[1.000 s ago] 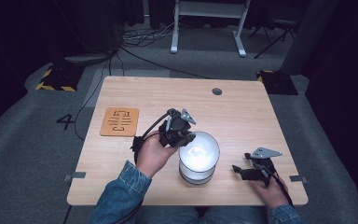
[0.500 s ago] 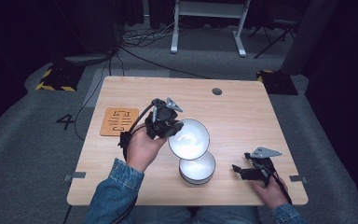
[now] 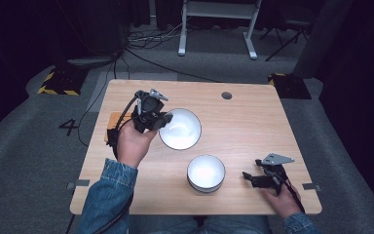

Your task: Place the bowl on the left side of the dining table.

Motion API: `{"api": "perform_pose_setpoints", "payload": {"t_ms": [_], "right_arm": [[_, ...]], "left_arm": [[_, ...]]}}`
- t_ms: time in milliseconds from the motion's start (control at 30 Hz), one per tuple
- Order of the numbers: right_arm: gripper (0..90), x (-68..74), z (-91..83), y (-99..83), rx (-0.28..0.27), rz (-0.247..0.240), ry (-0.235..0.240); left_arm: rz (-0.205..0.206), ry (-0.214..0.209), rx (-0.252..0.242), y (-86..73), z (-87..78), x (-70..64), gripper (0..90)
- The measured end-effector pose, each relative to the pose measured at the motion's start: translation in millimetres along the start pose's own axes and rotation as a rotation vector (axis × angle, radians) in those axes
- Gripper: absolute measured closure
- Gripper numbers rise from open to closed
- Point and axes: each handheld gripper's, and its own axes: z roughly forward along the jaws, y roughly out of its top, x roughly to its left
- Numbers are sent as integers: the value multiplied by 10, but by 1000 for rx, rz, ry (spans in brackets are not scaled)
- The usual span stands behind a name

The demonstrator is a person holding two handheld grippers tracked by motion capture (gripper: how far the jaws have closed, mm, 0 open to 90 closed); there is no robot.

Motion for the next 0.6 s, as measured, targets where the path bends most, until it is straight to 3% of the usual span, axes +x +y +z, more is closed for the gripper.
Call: {"api": "perform_pose_setpoints", "payload": {"t_ms": [200,467,600], "right_arm": [[209,-1,0,0,-1,1,1],[211,0,0,0,-2,8,1],[212,0,0,0,-2,8,1]], "left_arm": [[-27,40,17,89,45,218,822],[-101,47,8,149,124,509,821],[-110,52,14,183,160,626,822]]}}
